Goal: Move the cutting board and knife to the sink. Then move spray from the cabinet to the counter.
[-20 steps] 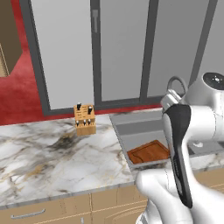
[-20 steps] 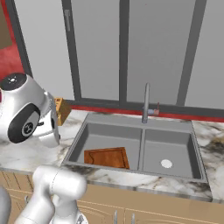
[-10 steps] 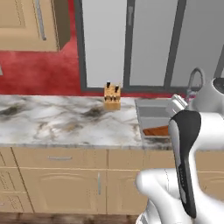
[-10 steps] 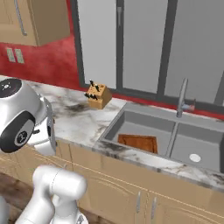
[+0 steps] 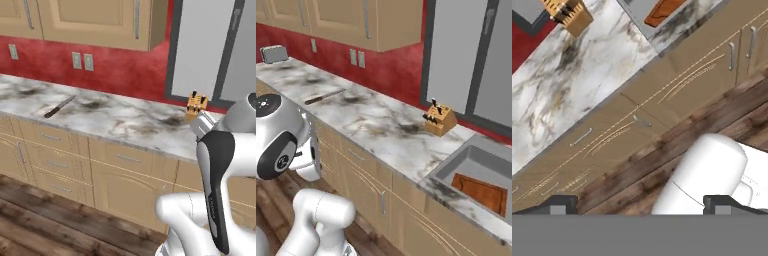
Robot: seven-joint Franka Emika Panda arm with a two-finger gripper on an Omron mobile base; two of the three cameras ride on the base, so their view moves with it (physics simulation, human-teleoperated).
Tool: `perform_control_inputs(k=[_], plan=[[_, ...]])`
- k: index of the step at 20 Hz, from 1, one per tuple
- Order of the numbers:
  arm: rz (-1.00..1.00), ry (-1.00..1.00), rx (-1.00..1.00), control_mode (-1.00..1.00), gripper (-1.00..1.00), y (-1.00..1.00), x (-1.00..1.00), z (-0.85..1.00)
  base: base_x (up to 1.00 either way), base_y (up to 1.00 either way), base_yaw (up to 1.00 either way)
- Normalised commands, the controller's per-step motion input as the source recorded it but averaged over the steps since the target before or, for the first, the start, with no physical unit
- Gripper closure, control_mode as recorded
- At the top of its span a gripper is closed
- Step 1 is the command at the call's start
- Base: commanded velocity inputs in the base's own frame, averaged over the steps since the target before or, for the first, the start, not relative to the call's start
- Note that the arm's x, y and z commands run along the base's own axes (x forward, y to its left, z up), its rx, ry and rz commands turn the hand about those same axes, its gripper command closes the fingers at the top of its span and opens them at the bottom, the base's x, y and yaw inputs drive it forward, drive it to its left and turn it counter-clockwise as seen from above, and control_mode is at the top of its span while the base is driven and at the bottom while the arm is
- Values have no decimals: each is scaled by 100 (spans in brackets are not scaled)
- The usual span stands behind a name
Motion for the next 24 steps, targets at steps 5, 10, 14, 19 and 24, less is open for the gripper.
perform_control_inputs(k=[5, 10, 14, 19, 24], plan=[[0, 0, 0, 100, -100, 0, 0, 0, 100, 99, 17], [0, 0, 0, 100, -100, 0, 0, 0, 100, 100, 1], [0, 0, 0, 100, -100, 0, 0, 0, 100, 100, -6], [0, 0, 0, 100, -100, 0, 0, 0, 100, 100, -14], [0, 0, 0, 100, -100, 0, 0, 0, 100, 100, -25]])
